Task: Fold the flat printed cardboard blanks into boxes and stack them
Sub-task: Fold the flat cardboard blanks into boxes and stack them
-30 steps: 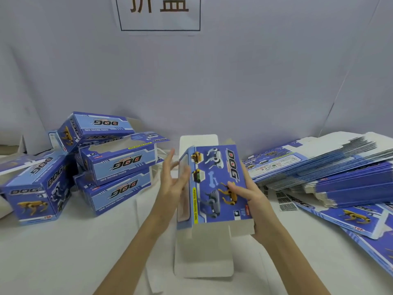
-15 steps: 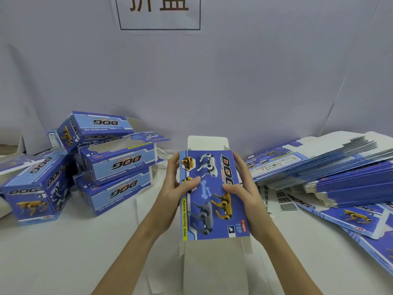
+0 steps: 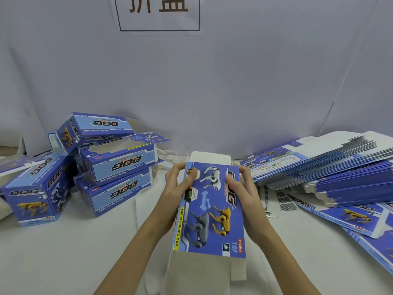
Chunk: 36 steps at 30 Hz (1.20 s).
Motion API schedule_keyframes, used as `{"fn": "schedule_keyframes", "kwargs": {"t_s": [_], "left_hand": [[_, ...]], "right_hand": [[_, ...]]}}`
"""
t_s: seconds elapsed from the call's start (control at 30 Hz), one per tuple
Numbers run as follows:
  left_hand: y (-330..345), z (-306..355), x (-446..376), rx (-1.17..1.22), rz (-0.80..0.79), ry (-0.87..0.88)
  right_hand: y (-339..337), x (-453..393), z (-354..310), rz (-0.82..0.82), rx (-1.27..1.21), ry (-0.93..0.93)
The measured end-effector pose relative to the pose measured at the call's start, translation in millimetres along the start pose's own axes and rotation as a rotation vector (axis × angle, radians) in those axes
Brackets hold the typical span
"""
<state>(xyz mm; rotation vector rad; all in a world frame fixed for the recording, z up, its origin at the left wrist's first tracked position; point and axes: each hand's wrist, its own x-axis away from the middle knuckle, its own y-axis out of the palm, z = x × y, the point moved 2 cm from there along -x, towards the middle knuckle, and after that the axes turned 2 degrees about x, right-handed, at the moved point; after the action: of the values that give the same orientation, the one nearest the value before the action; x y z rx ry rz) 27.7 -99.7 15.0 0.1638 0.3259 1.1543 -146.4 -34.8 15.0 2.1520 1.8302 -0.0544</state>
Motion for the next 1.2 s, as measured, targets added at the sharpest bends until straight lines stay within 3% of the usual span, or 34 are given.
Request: {"fn": "schedule_keyframes", "kwargs": {"t_s": [0.2, 0.43, 0.6, 0.8, 1.0, 1.1, 1.2], "left_hand": [[-14.0, 6.8, -0.6, 0.045, 0.027, -0.049], [-13.5, 5.6, -1.2, 0.108, 0.074, 0.105], [-9.4, 5.0, 0.3, 0.074, 0.035, 0.015], [-9.2, 8.8, 3.5, -0.010, -0.001, 0.075], [-8.9, 10.8, 3.3, 0.083, -0.008, -0.121], [-12.2, 5.8, -2.7, 0.042, 0.087, -0.113], [-14.9, 3.6, -4.8, -0.043, 0.077, -0.047]], "right_hand": [[6.2, 2.5, 1.4, 0.000, 0.056, -0.013], [4.8, 2.1, 1.8, 0.027, 0.031, -0.065], [3.7, 3.0, 2.9, -0.033, 0.072, -0.022], [4.0, 4.2, 3.1, -0.088, 0.112, -0.033], [8.4, 7.5, 0.0, -0.154, 0.173, 0.012], [12.3, 7.2, 3.5, -0.165, 0.128, 0.070], [18.7, 5.9, 4.7, -0.111, 0.050, 0.110]]}}
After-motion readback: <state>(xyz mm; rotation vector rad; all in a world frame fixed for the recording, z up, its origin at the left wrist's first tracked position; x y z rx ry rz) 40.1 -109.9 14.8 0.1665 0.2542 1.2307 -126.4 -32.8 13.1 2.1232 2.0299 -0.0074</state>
